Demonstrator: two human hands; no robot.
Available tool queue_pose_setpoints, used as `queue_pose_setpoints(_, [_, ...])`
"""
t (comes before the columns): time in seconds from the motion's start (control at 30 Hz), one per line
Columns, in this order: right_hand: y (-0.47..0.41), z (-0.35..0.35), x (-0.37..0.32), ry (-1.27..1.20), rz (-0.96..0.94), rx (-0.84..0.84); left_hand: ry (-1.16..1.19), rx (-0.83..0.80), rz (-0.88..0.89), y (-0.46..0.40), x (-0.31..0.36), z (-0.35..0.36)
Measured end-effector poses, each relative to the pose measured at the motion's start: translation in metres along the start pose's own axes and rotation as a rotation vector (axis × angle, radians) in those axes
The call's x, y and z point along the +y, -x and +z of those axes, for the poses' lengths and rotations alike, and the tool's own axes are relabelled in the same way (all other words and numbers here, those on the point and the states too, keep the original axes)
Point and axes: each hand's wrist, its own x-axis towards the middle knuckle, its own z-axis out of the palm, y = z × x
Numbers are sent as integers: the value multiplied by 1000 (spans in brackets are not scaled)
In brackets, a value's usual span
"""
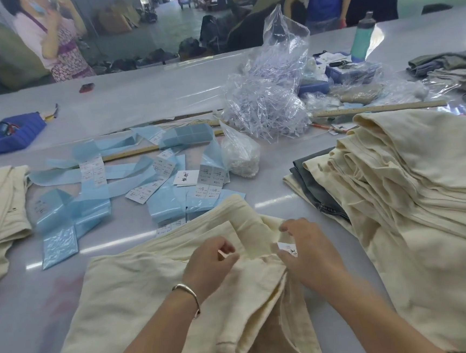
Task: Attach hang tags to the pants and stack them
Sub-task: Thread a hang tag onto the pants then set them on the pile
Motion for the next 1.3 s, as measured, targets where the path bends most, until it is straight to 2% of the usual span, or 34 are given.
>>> queue_pose_setpoints(0.07, [20, 12, -34, 24, -47, -107, -113, 30, -85, 12, -39, -21])
queue_pose_setpoints(0.13, [34, 33, -58, 337, -34, -269, -226, 44, -154, 30, -79, -40])
queue_pose_setpoints(0.2, [35, 48, -65, 485, 119, -403, -339, 89, -223, 51, -116, -56])
queue_pose_setpoints(0.3, [30, 60, -63, 434, 322, -430, -475, 277, -303, 78, -157, -71])
queue_pose_setpoints(0.4, [30, 63, -58, 287, 288, -287, -476, 366, -417, 93, -178, -82])
queue_pose_setpoints(0.47, [30, 51, -61, 113, 149, -172, -392, 353, -499, 94, -186, -89])
queue_pose_setpoints(0.53, [27, 33, -66, 21, -93, 71, -286, 338, -546, 94, -190, -92])
queue_pose_setpoints(0.6, [25, 22, -76, 80, -300, 371, -229, 344, -546, 96, -194, -92])
queue_pose_setpoints(0.63, [25, 22, -76, 116, -345, 475, -202, 354, -535, 97, -196, -91])
queue_pose_setpoints(0.67, [23, 27, -74, 152, -326, 537, -172, 361, -526, 97, -197, -91])
queue_pose_setpoints(0.7, [19, 35, -69, 176, -240, 529, -152, 366, -522, 98, -197, -91])
queue_pose_setpoints(0.73, [15, 46, -63, 231, -96, 428, -143, 365, -521, 98, -198, -91])
queue_pose_setpoints(0.8, [9, 70, -48, 458, 251, 71, -134, 368, -515, 98, -200, -93])
queue_pose_setpoints(0.83, [8, 78, -43, 493, 350, -19, -112, 371, -509, 99, -201, -94])
queue_pose_setpoints(0.87, [6, 84, -39, 481, 414, -39, -69, 376, -503, 100, -203, -95])
queue_pose_setpoints(1.03, [2, 96, -33, 191, 897, 22, 186, 306, -541, 114, -211, -103])
queue_pose_setpoints(1.1, [-1, 103, -30, 134, 865, 53, 309, 254, -508, 120, -215, -101])
queue_pose_setpoints(1.17, [-9, 109, -29, -66, 790, 70, 441, 207, -459, 125, -214, -103])
queue_pose_setpoints(1.3, [-15, 98, -39, -769, 832, 0, 585, 230, -301, 135, -187, -126])
